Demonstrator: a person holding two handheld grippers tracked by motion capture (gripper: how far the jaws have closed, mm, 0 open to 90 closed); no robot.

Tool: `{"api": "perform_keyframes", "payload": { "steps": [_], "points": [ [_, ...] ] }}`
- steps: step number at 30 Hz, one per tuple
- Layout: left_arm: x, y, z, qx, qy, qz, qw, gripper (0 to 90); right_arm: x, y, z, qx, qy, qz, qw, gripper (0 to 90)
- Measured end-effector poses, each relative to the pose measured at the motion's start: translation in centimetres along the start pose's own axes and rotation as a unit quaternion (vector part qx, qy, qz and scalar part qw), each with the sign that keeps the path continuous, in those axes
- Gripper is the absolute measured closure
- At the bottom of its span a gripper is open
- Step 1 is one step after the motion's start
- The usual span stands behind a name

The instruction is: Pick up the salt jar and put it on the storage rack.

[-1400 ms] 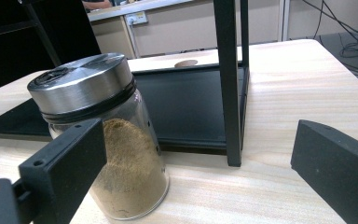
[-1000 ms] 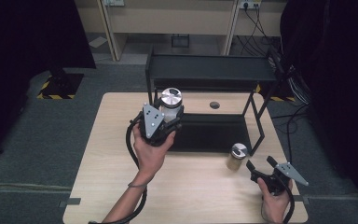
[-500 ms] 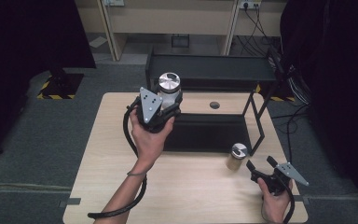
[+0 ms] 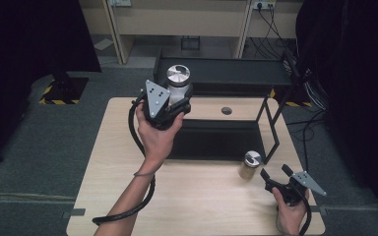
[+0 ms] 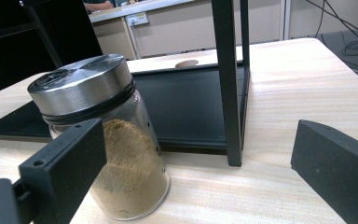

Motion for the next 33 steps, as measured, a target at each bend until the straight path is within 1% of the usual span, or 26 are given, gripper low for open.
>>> {"api": "perform_keyframes", "payload": {
  "steps": [3, 7, 13, 16, 22, 28, 33],
  "points": [
    [0.3, 0.0, 0.5, 0.006, 0.0, 0.001, 1.0, 30.5, 0.0, 0.0, 0.0, -0.002, 0.0, 0.0, 1.0, 3.5],
    [0.6, 0.1, 1.1, 0.007, -0.001, 0.001, 1.0, 30.5, 0.0, 0.0, 0.0, 0.001, -0.001, 0.001, 1.0, 3.5],
    [1.3, 0.4, 2.0, 0.006, -0.001, 0.003, 1.0, 30.5, 0.0, 0.0, 0.0, -0.005, -0.001, 0.001, 1.0, 3.6],
    [1.8, 0.5, 2.5, 0.008, -0.002, 0.005, 1.0, 30.5, 0.0, 0.1, 0.0, -0.005, -0.001, 0.001, 1.0, 3.6],
    [3.3, 0.8, 3.6, 0.012, 0.004, 0.012, 0.9999, 30.5, 0.0, 0.0, 0.0, -0.003, -0.001, 0.002, 1.0, 3.6],
    [4.7, 1.4, 3.9, 0.017, 0.012, 0.016, 0.9997, 30.5, -0.1, -0.1, 0.0, 0.0, -0.001, 0.003, 1.0, 3.6],
    [5.7, 1.9, 3.9, 0.014, 0.019, 0.02, 0.9995, 30.5, -0.1, -0.1, 0.0, -0.001, 0.001, 0.003, 1.0, 3.6]
  ]
}}
Point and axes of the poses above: each handheld gripper's, and its own axes: x roughly forward along the jaws, z roughly out of its top, y roughly to its left, the point moved 4 cm from there along x, roughly forward along the jaws, and after that the axes turned 5 degrees about -z, right-handed, at the moved point
